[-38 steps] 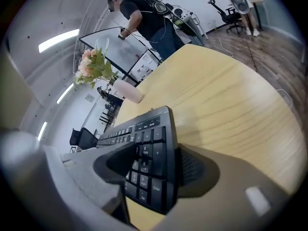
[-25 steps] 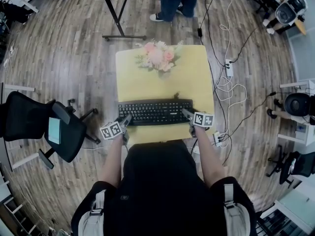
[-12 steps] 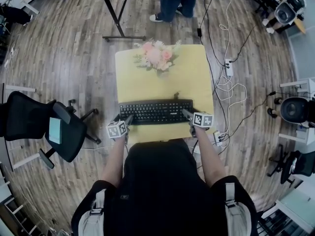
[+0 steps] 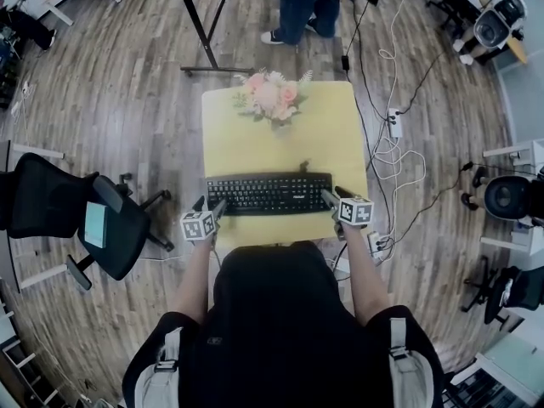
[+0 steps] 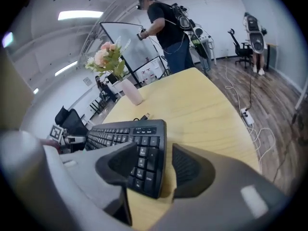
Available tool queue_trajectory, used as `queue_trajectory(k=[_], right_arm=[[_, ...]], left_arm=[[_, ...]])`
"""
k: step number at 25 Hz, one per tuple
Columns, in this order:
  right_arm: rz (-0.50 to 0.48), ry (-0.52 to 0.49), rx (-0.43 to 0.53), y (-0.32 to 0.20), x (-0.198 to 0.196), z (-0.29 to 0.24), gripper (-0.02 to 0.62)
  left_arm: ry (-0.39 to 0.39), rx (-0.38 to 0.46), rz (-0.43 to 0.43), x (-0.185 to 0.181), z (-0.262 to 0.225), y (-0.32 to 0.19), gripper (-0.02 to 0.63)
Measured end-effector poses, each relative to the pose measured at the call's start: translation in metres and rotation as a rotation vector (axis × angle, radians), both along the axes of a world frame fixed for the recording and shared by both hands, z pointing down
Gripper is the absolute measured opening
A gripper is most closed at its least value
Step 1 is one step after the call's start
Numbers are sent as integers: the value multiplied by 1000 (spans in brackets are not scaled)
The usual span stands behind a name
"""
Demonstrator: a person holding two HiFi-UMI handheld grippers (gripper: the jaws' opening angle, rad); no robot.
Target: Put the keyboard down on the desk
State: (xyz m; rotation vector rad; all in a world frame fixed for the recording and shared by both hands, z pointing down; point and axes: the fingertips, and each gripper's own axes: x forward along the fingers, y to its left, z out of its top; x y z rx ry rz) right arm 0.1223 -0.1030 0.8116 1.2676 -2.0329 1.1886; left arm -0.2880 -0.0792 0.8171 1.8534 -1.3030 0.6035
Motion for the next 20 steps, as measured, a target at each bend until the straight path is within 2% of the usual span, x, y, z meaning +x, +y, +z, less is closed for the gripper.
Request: queue_trajectory(k=[4,6,9,14,17,20], right_arm=[[-134,52,37,10,-8,-11,140],[-171,54,53,16,-12,-15,69],[-209,48,67,22,-19,-18,4],[-333,95,84,38,-31,-24,2],[-417,134,83,50,-36,-27,2],[-450,129,82,58,-38,-30,2]], left_arm=[[-22,41,36,5,-12,-1,345],[-35,62,42,7,-19,0,345],[-43,99,57,13,-27,3,344],[-32,140,57,23,-38,14,333],[-36,152,62,27,-44,23,266],[-34,160,70,34,-50,32,219]])
